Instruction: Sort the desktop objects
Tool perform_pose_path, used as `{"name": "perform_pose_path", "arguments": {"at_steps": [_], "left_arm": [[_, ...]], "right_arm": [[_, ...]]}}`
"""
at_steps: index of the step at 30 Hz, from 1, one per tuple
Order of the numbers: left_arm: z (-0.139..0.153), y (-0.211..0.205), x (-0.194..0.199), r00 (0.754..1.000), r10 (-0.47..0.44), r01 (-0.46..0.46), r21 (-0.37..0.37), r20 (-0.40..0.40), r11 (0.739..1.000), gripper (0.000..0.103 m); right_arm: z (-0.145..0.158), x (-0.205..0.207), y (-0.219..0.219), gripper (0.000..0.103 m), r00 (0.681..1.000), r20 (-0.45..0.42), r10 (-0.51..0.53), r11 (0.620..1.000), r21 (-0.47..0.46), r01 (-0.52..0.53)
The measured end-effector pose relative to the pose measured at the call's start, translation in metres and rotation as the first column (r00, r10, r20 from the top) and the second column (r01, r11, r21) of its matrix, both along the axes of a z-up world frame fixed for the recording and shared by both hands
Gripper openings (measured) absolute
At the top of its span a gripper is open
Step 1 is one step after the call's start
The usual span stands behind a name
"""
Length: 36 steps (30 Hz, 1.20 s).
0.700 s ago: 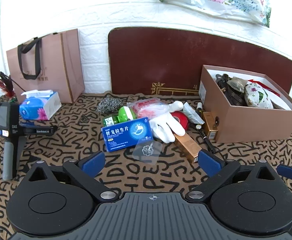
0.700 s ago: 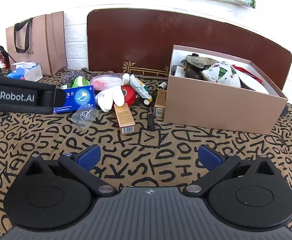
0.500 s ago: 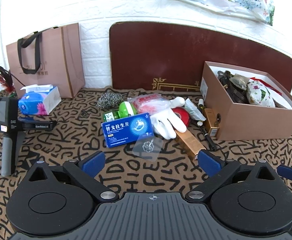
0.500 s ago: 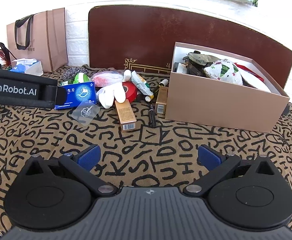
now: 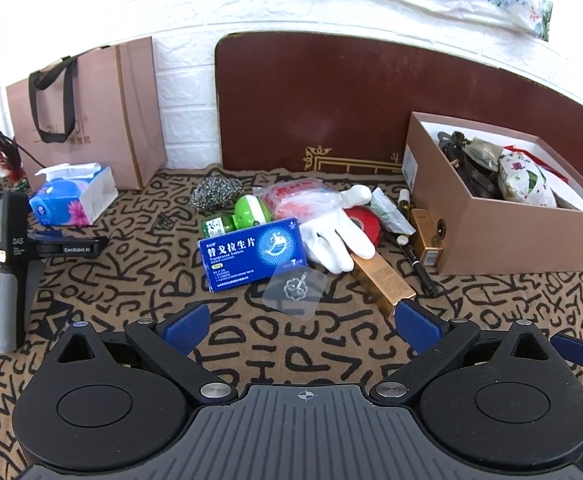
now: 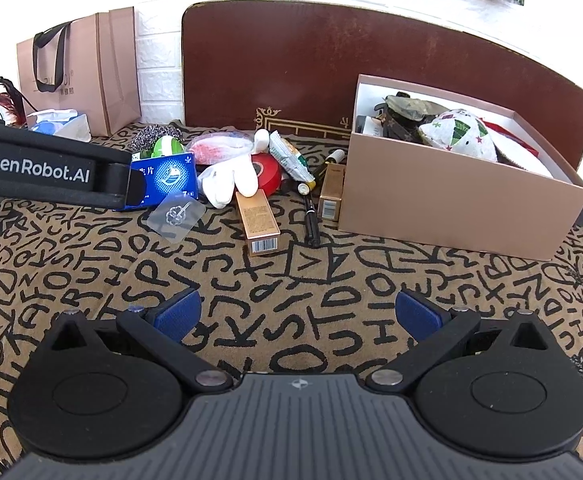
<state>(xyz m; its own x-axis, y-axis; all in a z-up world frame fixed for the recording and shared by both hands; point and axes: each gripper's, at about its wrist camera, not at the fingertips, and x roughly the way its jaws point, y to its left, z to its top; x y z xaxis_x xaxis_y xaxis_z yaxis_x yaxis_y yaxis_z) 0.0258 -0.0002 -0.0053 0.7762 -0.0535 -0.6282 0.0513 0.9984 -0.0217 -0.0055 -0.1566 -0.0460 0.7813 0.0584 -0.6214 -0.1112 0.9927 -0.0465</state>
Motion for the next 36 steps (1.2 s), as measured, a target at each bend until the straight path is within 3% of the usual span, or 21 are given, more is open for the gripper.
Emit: {"name": "perform_pose_path", "arguments": {"at_steps": [18, 27, 30, 36], "left_arm": [[-0.043, -0.004, 0.055, 0.992, 0.003, -0.002, 0.011, -0.125, 1.0, 0.103], [-0.052, -0.012, 0.084, 0.987, -0.092, 0.086, -0.046, -0.133, 0.995, 0.103], [-0.053, -0.024, 0.1, 0.979, -0.144, 0.139, -0.05, -0.145, 0.989, 0.101], [-0.065, -0.047, 0.134, 0.945, -0.238, 0.227, -0.072, -0.225, 0.971, 0.082]], "right_arm": [[-0.035, 0.04, 0.0, 0.103, 0.993, -0.112, 0.044, 0.999, 0.006, -0.044], [-0.048, 0.072, 0.007, 0.102, 0.983, -0.08, 0.163, 0.987, 0.015, -0.162], [-0.051, 0.086, 0.012, 0.097, 0.978, -0.05, 0.204, 0.979, -0.011, -0.204], [-0.056, 0.116, 0.007, 0.072, 0.97, -0.064, 0.233, 0.972, 0.019, -0.232]]}}
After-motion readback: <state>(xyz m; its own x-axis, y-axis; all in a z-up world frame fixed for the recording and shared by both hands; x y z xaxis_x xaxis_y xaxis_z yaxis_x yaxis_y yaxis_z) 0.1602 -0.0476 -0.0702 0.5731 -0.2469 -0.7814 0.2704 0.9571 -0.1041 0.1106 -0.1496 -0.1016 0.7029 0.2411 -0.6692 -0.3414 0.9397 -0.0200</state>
